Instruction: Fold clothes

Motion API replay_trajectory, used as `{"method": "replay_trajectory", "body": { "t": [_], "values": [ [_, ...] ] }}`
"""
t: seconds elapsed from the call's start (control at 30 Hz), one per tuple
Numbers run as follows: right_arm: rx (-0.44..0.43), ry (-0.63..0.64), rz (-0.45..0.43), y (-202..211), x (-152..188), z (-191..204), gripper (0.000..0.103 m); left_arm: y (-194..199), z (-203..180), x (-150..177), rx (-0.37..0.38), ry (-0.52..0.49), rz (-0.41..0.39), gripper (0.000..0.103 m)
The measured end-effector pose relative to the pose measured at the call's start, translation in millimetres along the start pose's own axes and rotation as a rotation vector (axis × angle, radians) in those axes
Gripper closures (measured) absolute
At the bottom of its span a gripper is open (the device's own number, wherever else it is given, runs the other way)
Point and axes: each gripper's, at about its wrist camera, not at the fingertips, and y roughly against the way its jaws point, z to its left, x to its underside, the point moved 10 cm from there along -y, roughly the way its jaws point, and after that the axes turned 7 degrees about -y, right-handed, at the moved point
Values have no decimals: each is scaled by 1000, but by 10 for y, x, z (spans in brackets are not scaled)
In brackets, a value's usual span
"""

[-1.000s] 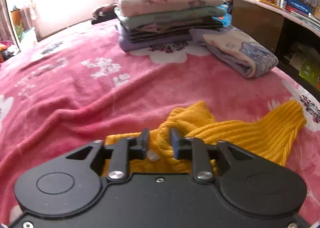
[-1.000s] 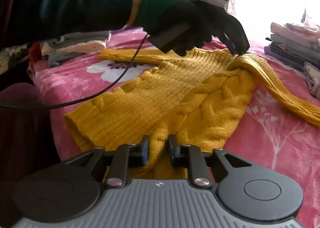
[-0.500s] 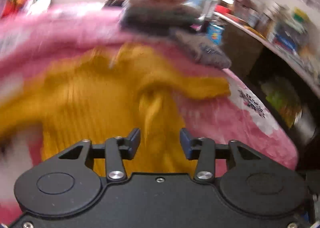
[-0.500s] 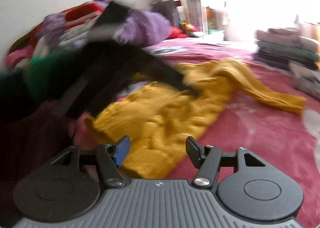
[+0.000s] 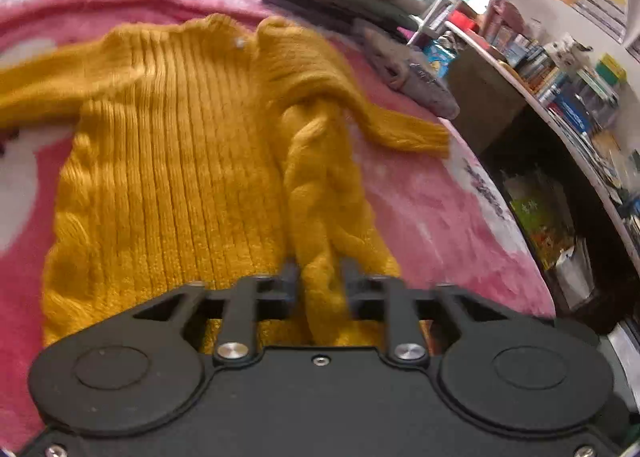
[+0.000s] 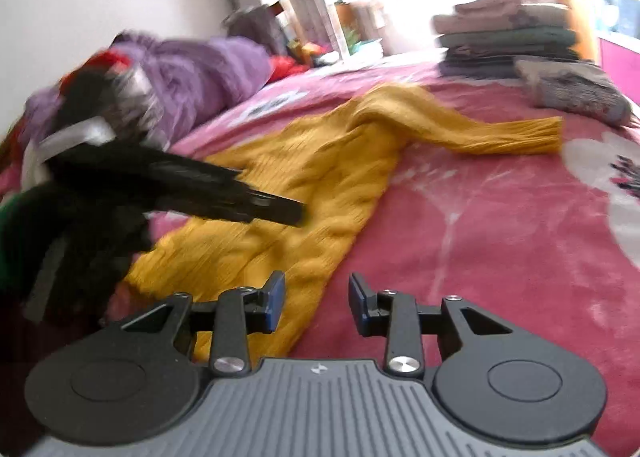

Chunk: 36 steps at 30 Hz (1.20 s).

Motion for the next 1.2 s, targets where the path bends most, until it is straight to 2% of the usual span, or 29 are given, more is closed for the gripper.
{"method": "replay_trajectory", "body": {
  "t": [0.07,0.13,0.2,0.27,0.33,0.37,0.43,0.5,0.6,0.67,0.73,0.8,0.83,0.9,0.93,0.97,1.1,1.17,1.2],
  "values": [
    [49,-26,-37,6,-133,-168,68,149,-85,-217,-59,-155,-117,63],
    [106,-52,-70,-19,-282,-368,68,94,-182,-394,-60,-298,-152,72],
    [159,-62,-98,-86,-430,-561,67,-5,-240,-521,-37,-395,-174,74],
    [238,-15,-123,-147,-592,-713,64,-253,-206,-525,-9,-433,-144,74],
    [326,114,-131,-232,-757,-798,59,-690,-82,-289,-13,-466,72,75],
    [366,180,-138,-276,-834,-832,49,-742,-82,-287,16,-486,68,74],
    [426,321,-140,-391,-952,-899,38,-677,-76,-404,56,-448,108,74],
    [448,445,-104,-551,-983,-956,38,-528,-91,-600,78,-460,65,74],
    [468,612,-42,-773,-993,-1022,38,-349,-85,-875,55,-517,-70,71],
    [472,694,8,-888,-960,-1088,39,-376,-95,-948,23,-569,-113,65],
    [463,727,43,-963,-944,-1170,40,-495,-86,-945,-25,-620,-107,65],
    [456,725,44,-977,-959,-1224,50,-608,-125,-879,-43,-682,-96,61],
    [450,714,48,-983,-968,-1246,63,-659,-146,-845,-54,-716,-93,57],
    [451,675,62,-1001,-994,-1309,74,-735,-166,-764,-100,-806,-87,53],
    [451,653,61,-997,-1013,-1327,87,-762,-167,-726,-132,-855,-86,51],
    [454,635,57,-985,-1035,-1337,92,-784,-157,-718,-165,-886,-92,51],
    [449,612,22,-876,-1080,-1271,94,-787,-43,-800,-229,-850,-129,52],
    [435,605,7,-750,-1072,-1115,94,-762,15,-854,-255,-815,-154,66],
    [425,607,-1,-678,-1066,-1005,94,-740,42,-886,-257,-789,-171,67]
  ]
}}
